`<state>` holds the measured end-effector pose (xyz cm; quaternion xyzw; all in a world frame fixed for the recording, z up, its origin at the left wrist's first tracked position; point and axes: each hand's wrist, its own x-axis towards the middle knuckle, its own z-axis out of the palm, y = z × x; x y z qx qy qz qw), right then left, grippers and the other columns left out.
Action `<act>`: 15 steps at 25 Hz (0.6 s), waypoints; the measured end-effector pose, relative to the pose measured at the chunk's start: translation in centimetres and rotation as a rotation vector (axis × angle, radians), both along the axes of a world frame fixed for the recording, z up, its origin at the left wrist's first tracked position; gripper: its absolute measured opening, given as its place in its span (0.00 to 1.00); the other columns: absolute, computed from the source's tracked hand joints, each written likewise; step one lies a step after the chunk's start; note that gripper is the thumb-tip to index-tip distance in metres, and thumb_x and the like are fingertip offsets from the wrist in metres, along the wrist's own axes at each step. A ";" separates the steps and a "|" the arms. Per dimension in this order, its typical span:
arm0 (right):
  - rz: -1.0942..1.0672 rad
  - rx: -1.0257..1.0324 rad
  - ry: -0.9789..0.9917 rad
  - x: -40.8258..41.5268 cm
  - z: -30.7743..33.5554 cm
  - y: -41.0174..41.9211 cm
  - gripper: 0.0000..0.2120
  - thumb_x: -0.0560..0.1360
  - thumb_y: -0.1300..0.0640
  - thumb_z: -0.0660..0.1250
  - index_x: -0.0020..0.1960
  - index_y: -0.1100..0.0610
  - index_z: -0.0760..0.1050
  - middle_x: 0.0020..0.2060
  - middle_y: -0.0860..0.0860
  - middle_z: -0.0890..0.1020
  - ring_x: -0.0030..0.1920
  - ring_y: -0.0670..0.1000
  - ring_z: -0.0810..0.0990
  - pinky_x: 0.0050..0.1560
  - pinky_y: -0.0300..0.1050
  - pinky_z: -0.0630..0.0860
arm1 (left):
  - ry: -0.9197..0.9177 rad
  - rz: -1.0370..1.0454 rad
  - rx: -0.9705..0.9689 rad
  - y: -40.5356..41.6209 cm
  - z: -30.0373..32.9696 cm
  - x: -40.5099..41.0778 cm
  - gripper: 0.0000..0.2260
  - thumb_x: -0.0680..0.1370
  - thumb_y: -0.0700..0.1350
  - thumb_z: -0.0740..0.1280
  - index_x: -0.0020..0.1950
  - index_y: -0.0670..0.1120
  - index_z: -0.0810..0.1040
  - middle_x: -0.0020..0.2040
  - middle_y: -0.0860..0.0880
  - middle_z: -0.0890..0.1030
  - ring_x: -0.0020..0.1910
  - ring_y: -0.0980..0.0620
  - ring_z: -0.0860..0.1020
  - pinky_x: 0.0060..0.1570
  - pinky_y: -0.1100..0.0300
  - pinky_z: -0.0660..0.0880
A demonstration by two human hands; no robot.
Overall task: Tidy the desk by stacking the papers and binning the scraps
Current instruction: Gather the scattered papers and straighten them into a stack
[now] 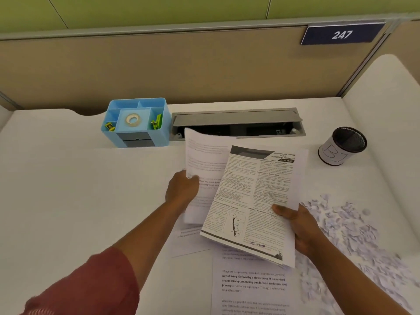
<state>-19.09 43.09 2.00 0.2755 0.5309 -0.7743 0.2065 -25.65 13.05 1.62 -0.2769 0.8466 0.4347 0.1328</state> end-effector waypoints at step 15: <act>0.144 0.025 -0.017 2.2 0.7 -2.9 0.19 0.76 0.69 0.67 0.66 0.59 0.76 0.56 0.61 0.85 0.55 0.66 0.84 0.58 0.71 0.78 | -0.019 0.248 -0.014 -2.3 -0.4 6.3 0.31 0.67 0.38 0.80 0.58 0.46 0.63 0.55 0.45 0.74 0.46 0.48 0.78 0.33 0.59 0.74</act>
